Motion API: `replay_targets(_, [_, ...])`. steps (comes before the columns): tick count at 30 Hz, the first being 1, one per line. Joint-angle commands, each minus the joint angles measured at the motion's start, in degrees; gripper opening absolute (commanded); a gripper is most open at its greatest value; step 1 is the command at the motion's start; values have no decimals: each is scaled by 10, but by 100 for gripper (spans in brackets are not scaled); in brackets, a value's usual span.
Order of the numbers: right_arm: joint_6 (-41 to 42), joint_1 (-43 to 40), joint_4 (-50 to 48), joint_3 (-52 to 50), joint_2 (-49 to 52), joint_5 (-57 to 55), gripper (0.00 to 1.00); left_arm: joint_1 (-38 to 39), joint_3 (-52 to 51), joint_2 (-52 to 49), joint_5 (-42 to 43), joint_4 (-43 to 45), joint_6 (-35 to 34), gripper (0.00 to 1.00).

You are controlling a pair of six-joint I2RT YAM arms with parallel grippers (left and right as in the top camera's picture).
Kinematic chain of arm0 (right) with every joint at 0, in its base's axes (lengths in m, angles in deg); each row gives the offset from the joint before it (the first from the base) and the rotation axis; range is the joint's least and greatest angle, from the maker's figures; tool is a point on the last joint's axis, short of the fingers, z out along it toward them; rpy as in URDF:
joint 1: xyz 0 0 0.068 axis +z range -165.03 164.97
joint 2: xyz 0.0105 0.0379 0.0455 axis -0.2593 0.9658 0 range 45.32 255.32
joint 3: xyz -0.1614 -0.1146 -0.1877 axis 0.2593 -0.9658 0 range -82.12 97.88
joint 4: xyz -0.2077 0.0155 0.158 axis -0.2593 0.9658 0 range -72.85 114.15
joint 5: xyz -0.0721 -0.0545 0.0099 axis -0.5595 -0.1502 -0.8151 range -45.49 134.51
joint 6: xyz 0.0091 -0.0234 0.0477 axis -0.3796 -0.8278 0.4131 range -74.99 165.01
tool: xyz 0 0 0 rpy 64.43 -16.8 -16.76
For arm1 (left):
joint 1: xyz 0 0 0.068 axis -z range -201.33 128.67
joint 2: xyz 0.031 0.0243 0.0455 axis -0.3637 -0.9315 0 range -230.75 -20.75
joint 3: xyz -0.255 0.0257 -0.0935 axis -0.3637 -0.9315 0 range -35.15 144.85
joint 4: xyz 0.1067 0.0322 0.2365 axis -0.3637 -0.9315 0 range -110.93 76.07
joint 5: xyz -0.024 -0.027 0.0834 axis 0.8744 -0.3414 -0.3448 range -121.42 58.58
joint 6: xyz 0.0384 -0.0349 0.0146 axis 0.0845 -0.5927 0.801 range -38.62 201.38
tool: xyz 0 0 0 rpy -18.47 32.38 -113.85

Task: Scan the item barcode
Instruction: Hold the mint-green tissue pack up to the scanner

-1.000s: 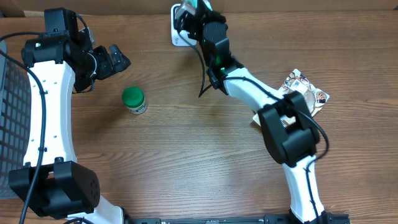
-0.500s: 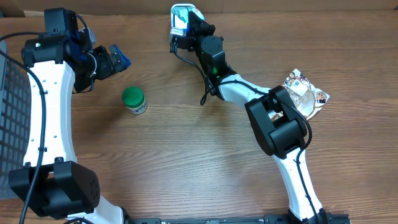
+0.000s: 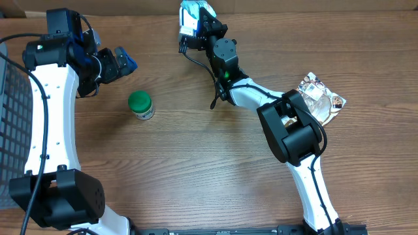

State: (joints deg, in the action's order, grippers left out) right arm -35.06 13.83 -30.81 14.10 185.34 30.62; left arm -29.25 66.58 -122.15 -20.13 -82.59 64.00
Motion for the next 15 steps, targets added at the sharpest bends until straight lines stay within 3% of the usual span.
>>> replay_targets(1, [8, 4, 2, 11, -15, -8, 4, -2, 2, -5, 1, -1, 7, 100])
replay_targets(4, [29, 9, 52, 5, -56, -8, 4, -2, 2, -5, 1, -1, 7, 99])
replay_targets(7, [177, 16, 137, 5, -134, -33, 4, -2, 2, -5, 1, -1, 7, 99])
replay_targets(12, [328, 31, 218, 5, -220, -105, 4, -2, 2, -5, 1, -1, 7, 100])
replay_targets(15, [428, 49, 365, 5, -273, -109, 4, -2, 2, -5, 1, -1, 7, 100])
